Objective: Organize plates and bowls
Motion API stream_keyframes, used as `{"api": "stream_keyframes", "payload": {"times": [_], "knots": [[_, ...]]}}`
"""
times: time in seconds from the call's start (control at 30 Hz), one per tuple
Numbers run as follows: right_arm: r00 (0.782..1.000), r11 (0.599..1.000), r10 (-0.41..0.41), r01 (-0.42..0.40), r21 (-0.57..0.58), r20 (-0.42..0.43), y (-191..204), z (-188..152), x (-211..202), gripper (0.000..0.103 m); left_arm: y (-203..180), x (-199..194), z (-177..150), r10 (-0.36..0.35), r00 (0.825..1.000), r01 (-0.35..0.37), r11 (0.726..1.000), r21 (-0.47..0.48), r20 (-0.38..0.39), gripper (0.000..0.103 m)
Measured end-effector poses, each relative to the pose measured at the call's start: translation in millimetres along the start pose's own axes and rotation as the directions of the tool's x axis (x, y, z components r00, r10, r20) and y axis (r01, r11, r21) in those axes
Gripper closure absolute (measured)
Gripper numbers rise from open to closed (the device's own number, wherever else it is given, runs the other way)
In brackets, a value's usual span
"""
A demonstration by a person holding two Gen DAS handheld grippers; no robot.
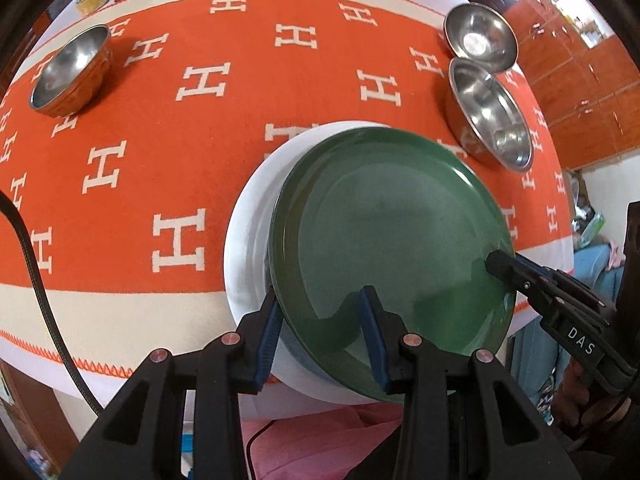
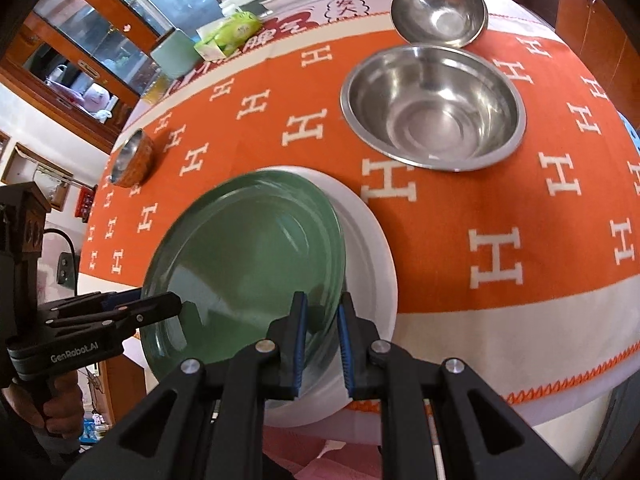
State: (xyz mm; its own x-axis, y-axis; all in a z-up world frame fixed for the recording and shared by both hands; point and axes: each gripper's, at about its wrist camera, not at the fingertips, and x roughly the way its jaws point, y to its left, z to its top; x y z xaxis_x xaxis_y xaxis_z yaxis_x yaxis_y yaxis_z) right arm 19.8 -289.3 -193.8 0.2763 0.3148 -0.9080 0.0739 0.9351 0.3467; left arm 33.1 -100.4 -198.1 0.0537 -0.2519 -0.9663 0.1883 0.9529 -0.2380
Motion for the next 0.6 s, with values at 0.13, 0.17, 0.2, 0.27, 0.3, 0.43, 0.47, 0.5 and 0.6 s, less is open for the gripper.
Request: {"api": "stream_keyframes", "payload": {"times": [0.13,0.17,0.2,0.27,0.3,0.43,0.47,0.5,0.6], "knots": [[1.0,1.0,-0.023,0.023,0.013,-0.012,2.9,-2.1,4.4,0.086,3.2,5.9,1.1,-0.012,0.999,0.013,1.0,0.019,-0.029,0.066],[0.999,0.999,-0.032,0.032,0.015,-0.014,3.7,-2.5,5.3,0.085,3.5,8.4,1.6,-0.016,0.999,0.017,1.0,0.024,-0.04,0.066],[0.999,0.999,-0.044,0.044,0.016,-0.016,4.8,-3.1,6.3,0.085,4.0,10.6,1.8,-0.019,0.998,0.021,0.999,0.03,-0.052,0.066],[0.997,0.997,-0.072,0.072,0.021,-0.013,6.1,-4.8,7.2,0.085,3.5,13.0,2.7,-0.031,0.997,0.034,0.998,0.047,-0.064,0.066],[0.997,0.997,-0.075,0.076,0.027,-0.011,5.9,-5.0,7.6,0.085,2.7,13.6,2.9,-0.031,0.997,0.035,0.998,0.058,-0.067,0.066],[0.996,0.994,-0.089,0.089,0.06,-0.008,5.0,-8.0,9.4,0.085,0.5,15.2,4.7,-0.041,0.996,0.048,0.994,0.094,-0.078,0.066],[0.996,0.993,-0.093,0.093,0.067,-0.008,4.9,-9.0,9.8,0.084,0.0,15.4,4.7,-0.042,0.996,0.05,0.994,0.102,-0.08,0.066],[0.995,0.992,-0.096,0.097,0.077,-0.008,4.9,-10.4,10.0,0.083,-0.8,15.6,4.8,-0.042,0.996,0.051,0.992,0.116,-0.084,0.066],[0.995,0.99,-0.102,0.103,0.1,-0.012,5.3,-14.4,11.9,0.079,-3.2,15.2,4.4,-0.038,0.995,0.051,0.988,0.146,-0.092,0.066]]}}
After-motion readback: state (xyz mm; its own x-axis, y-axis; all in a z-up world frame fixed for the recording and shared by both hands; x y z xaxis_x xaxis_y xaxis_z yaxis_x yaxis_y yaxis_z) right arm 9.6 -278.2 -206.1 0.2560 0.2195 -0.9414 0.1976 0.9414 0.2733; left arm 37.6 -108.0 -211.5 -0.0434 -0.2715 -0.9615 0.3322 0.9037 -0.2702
